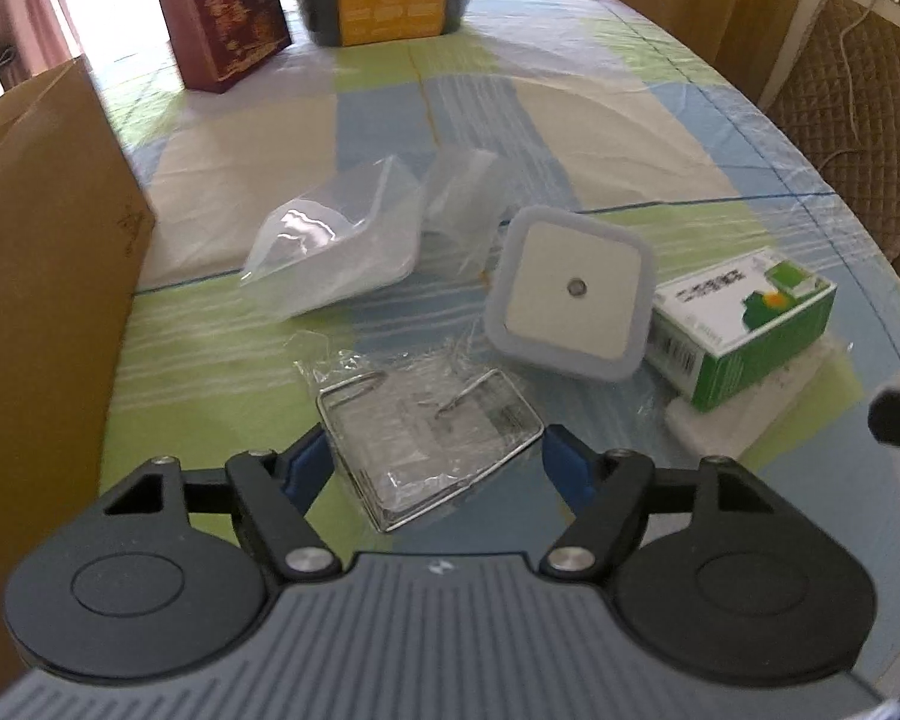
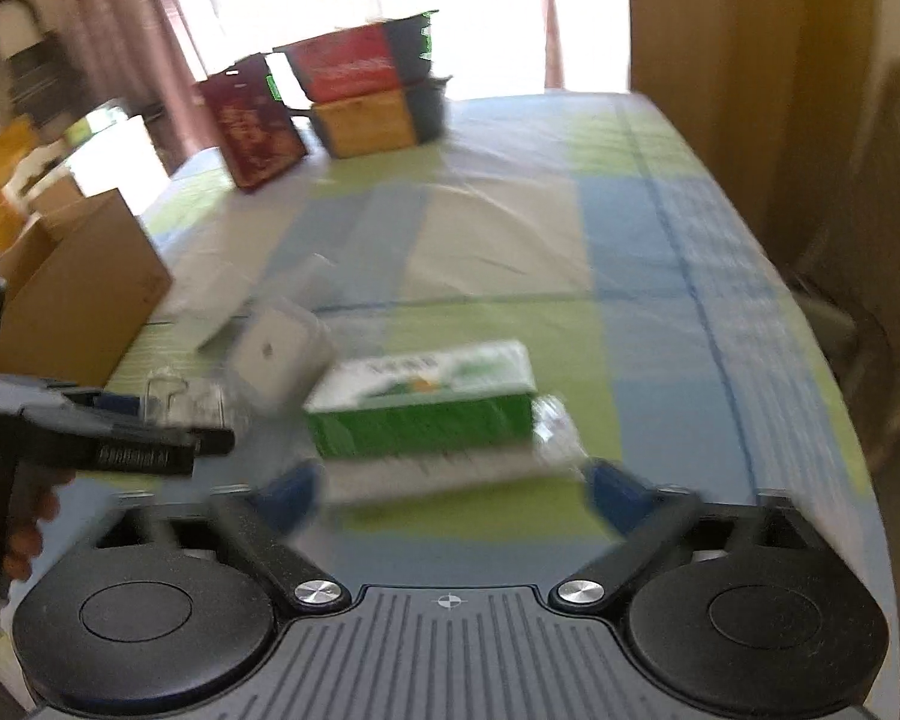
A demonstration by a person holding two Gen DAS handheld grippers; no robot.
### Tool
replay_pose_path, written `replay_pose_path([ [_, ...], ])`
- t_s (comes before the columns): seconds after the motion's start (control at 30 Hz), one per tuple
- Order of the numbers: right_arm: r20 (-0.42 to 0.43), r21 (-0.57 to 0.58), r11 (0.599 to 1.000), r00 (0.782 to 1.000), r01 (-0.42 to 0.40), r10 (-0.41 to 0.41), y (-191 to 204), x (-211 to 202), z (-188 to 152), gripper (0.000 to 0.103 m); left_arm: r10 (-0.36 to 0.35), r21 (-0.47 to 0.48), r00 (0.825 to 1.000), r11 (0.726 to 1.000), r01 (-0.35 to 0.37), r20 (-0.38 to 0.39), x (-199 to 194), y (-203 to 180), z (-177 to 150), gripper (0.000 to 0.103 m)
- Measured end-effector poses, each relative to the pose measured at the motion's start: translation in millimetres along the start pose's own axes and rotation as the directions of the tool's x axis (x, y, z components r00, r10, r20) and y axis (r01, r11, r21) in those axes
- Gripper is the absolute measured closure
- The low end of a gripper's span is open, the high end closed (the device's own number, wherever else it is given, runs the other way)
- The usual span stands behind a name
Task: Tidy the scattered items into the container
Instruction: 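Close the left tool on the bagged wire hook while the right tool grasps the green spray box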
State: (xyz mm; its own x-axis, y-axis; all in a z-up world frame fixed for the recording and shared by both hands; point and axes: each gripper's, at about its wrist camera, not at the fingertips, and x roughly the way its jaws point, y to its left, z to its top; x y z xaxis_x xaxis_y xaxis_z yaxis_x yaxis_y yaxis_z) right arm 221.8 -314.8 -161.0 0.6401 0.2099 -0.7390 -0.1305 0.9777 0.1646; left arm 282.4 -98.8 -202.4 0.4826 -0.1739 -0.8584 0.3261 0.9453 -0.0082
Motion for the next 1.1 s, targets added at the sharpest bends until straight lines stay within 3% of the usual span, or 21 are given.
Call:
replay_pose_path([
  [0.3,-0.013,-0.143,0.988,0.998,0.060,-0.062,23.8,55.3,13.8,0.000,0.008,-0.043,1.000,0.999,-0.008,-0.015,-16.2,16.8,-17.6,0.030],
  [0.43,-0.012,-0.138,0.989,0.998,0.054,-0.056,23.4,67.4,16.0,0.000,0.005,-0.057,1.000,0.998,-0.006,-0.016,-16.2,18.8,-17.5,0.030],
  [0.6,-0.037,-0.216,0.971,0.993,0.106,-0.116,30.3,72.2,14.7,0.000,0.005,-0.058,1.000,0.998,-0.006,-0.016,-15.2,18.3,-17.4,0.029],
  [0.73,-0.037,-0.341,0.940,0.999,0.016,-0.031,22.1,63.3,17.3,0.000,0.000,-0.058,1.000,0.998,-0.002,-0.028,-12.4,20.4,-19.0,0.029],
  [0.9,-0.153,-0.586,0.802,0.988,-0.117,0.033,0.6,78.2,31.8,0.000,-0.006,-0.072,0.999,0.997,0.003,-0.039,-9.7,24.6,-20.2,0.029],
  [0.97,-0.215,-0.612,0.770,0.975,-0.184,0.062,-10.7,91.6,41.7,0.000,-0.003,-0.074,0.999,0.997,0.000,-0.041,-8.6,25.1,-19.8,0.029],
  [1.1,-0.316,-0.549,0.774,0.936,-0.314,0.155,-25.9,111.6,59.3,0.000,0.003,-0.066,0.999,0.998,-0.006,-0.047,-7.4,24.4,-18.6,0.029],
])
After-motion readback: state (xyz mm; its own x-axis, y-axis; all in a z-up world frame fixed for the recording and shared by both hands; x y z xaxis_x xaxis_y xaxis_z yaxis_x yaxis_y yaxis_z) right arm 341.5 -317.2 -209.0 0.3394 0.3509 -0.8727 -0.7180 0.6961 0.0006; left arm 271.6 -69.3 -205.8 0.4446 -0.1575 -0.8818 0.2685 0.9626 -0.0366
